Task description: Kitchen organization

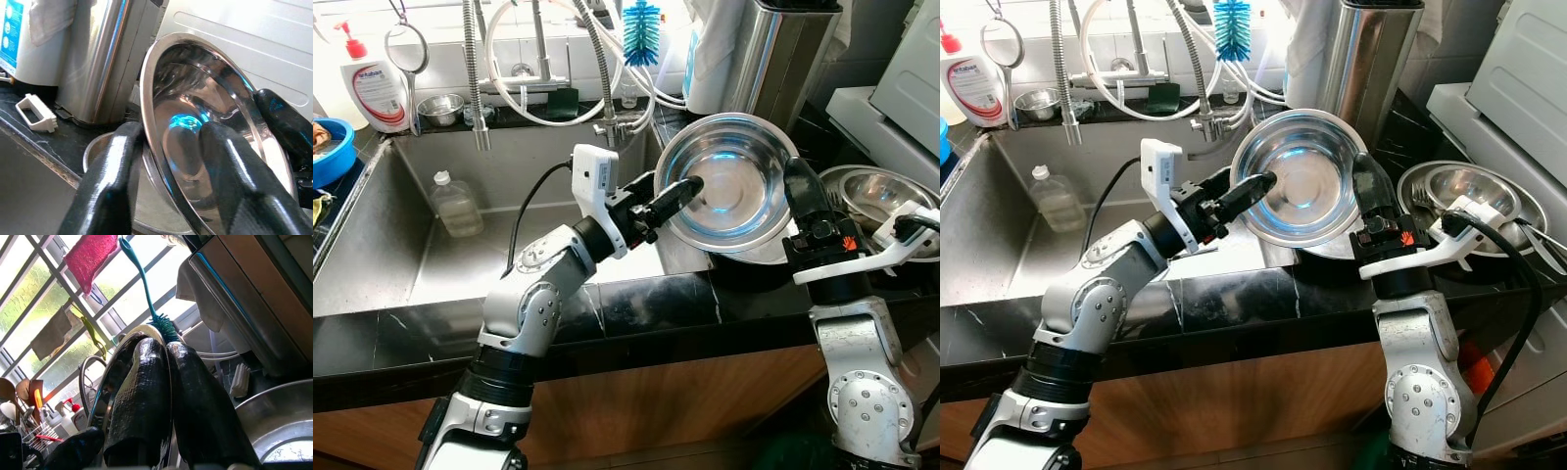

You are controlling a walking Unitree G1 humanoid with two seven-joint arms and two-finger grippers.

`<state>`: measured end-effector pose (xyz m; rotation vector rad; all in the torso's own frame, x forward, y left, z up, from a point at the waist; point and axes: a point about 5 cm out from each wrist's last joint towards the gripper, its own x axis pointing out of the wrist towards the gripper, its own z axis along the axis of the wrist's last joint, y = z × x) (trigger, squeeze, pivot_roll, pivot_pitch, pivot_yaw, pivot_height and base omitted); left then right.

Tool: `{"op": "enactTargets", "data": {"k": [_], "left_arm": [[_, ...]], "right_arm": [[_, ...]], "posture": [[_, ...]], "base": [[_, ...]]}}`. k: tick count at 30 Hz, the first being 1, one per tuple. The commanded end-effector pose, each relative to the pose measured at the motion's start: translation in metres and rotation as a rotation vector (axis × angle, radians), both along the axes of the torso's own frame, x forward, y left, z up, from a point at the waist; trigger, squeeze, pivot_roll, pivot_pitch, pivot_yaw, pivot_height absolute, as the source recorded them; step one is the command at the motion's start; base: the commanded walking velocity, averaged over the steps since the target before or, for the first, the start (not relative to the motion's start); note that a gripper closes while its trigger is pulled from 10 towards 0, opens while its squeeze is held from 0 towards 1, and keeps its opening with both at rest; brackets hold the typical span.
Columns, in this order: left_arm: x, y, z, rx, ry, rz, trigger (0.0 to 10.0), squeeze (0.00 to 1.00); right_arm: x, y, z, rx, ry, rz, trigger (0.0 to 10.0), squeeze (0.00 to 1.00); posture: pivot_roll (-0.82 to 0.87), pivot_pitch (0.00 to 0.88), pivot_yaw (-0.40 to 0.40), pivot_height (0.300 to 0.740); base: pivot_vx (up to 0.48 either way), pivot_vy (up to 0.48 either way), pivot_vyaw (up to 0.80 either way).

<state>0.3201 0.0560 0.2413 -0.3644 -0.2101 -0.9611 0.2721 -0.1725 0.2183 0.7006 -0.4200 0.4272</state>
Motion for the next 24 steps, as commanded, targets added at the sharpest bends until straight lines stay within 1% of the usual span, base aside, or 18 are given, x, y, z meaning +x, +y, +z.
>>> {"op": "enactTargets", "data": {"k": [1, 20, 21, 22, 24], "left_arm": [[-0.0011, -0.0011, 0.0054, -0.008, -0.035, 0.004, 0.0, 0.00], [0.0022, 0.0014, 0.0074, -0.038, -0.025, 0.033, 0.0, 0.00], [0.0025, 0.0016, 0.0074, -0.038, -0.024, 0.035, 0.0, 0.00], [0.0025, 0.0016, 0.0075, -0.040, -0.024, 0.036, 0.0, 0.00], [0.0026, 0.0017, 0.0075, -0.043, -0.023, 0.037, 0.0, 0.00]], "right_arm": [[-0.0014, 0.0006, 0.0054, -0.021, -0.023, -0.013, 10.0, 0.00], [0.0008, -0.0013, 0.0038, -0.025, -0.016, -0.036, 10.0, 0.00], [0.0011, -0.0013, 0.0037, -0.023, -0.015, -0.037, 10.0, 0.33], [0.0012, -0.0014, 0.0038, -0.018, -0.013, -0.038, 10.0, 1.00], [0.0011, -0.0012, 0.0041, -0.015, -0.016, -0.035, 10.0, 1.00]], "posture": [[0.03, 0.045, -0.023, 0.740], [0.03, 0.040, -0.021, 0.740], [0.03, 0.040, -0.021, 0.740], [0.03, 0.040, -0.021, 0.740], [0.03, 0.038, -0.020, 0.740]], "base": [[0.000, 0.000, 0.00], [0.000, 0.000, 0.00], [0.000, 0.000, 0.00], [0.000, 0.000, 0.00], [0.000, 0.000, 0.00]]}}
